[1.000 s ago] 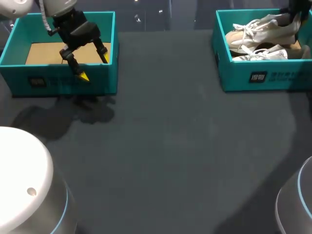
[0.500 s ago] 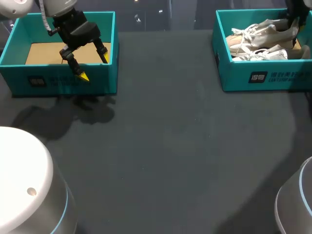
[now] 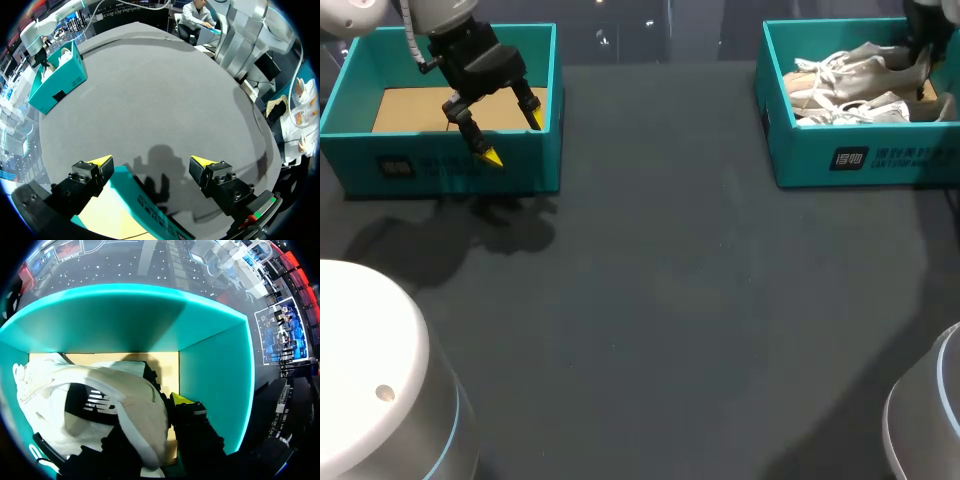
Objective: Take the shoe out of the shoebox, open the shoe tongue, remove and reinsert the insole, then place the shoe into the shoebox
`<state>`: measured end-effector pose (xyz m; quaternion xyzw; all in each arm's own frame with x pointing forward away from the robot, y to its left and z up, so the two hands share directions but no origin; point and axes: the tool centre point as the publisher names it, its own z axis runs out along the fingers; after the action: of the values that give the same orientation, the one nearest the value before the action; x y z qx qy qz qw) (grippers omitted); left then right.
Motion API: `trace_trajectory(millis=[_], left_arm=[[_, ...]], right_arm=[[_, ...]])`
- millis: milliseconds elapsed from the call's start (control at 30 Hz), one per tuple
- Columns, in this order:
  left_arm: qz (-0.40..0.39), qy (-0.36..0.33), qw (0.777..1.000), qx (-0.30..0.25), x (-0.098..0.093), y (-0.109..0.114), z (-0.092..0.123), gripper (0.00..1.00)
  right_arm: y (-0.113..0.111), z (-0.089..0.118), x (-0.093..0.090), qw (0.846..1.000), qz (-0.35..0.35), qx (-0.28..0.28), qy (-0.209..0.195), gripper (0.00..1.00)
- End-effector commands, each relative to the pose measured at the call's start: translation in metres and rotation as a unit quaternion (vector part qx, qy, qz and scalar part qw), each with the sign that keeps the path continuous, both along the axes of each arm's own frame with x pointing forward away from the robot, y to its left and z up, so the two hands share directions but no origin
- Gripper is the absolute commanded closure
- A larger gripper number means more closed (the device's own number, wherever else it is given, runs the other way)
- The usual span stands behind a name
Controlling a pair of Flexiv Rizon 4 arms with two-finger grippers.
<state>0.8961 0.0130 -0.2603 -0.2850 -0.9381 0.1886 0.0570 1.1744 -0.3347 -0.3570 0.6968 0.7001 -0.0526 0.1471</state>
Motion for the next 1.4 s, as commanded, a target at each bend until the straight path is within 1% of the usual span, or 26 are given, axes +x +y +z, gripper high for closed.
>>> trace_trajectory(millis=[33, 67, 167, 300, 467, 533, 600, 633, 700, 733, 767, 800, 933, 1233, 1267, 1300, 1333, 1400], left_arm=[[0.000, 0.000, 1.000, 0.001, 0.000, 0.000, 0.001, 0.00], [0.000, 0.000, 1.000, 0.001, 0.000, 0.000, 0.001, 0.00], [0.000, 0.000, 1.000, 0.001, 0.000, 0.000, 0.001, 0.00], [0.000, 0.000, 1.000, 0.001, 0.000, 0.000, 0.001, 0.00], [0.000, 0.000, 1.000, 0.001, 0.000, 0.000, 0.001, 0.00], [0.000, 0.000, 1.000, 0.001, 0.000, 0.000, 0.001, 0.00], [0.000, 0.000, 1.000, 0.001, 0.000, 0.000, 0.001, 0.00], [0.000, 0.000, 1.000, 0.001, 0.000, 0.000, 0.001, 0.00], [0.000, 0.000, 1.000, 0.001, 0.000, 0.000, 0.001, 0.00], [0.000, 0.000, 1.000, 0.001, 0.000, 0.000, 0.001, 0.00], [0.000, 0.000, 1.000, 0.001, 0.000, 0.000, 0.001, 0.00], [0.000, 0.000, 1.000, 0.001, 0.000, 0.000, 0.001, 0.00], [0.000, 0.000, 1.000, 0.001, 0.000, 0.000, 0.001, 0.00], [0.000, 0.000, 1.000, 0.001, 0.000, 0.000, 0.001, 0.00], [0.018, 0.003, 1.000, 0.000, 0.000, -0.001, 0.005, 0.00], [0.042, -0.010, 0.999, -0.004, -0.001, 0.000, 0.008, 0.00], [0.083, -0.017, 0.996, -0.002, -0.001, -0.001, 0.012, 0.00], [0.138, -0.018, 0.990, -0.001, -0.003, 0.000, 0.018, 0.00]], right_arm=[[-0.001, -0.004, 0.003, 1.000, 0.003, 0.006, 0.003, 0.90], [-0.001, -0.004, 0.003, 1.000, 0.003, 0.006, 0.004, 0.85], [-0.001, -0.005, 0.002, 1.000, 0.004, 0.010, 0.004, 0.78], [-0.001, -0.006, 0.001, 1.000, 0.004, 0.015, 0.005, 0.75], [0.000, -0.004, -0.001, 1.000, 0.006, 0.018, 0.004, 0.63], [0.001, -0.001, -0.002, 1.000, 0.006, 0.022, 0.002, 0.55], [0.003, 0.004, -0.003, 1.000, 0.006, 0.025, -0.003, 0.52], [0.003, 0.007, -0.003, 1.000, 0.006, 0.028, -0.007, 0.47], [0.004, 0.014, -0.006, 0.999, 0.005, 0.031, -0.010, 0.28], [0.005, 0.019, -0.007, 0.999, 0.004, 0.038, -0.014, 0.13], [0.005, 0.023, -0.009, 0.999, 0.003, 0.038, -0.013, 0.03], [0.006, 0.029, -0.011, 0.999, 0.003, 0.040, -0.012, 0.00], [0.014, 0.051, -0.020, 0.998, 0.016, 0.053, -0.015, 0.00], [0.036, 0.092, -0.045, 0.997, 0.039, 0.063, -0.014, 0.00], [0.039, 0.096, -0.049, 0.997, 0.042, 0.068, -0.011, 0.00], [0.041, 0.100, -0.054, 0.996, 0.044, 0.072, -0.010, 0.00], [0.045, 0.104, -0.059, 0.996, 0.050, 0.075, -0.011, 0.00], [0.050, 0.110, -0.068, 0.996, 0.057, 0.074, -0.009, 0.00]])
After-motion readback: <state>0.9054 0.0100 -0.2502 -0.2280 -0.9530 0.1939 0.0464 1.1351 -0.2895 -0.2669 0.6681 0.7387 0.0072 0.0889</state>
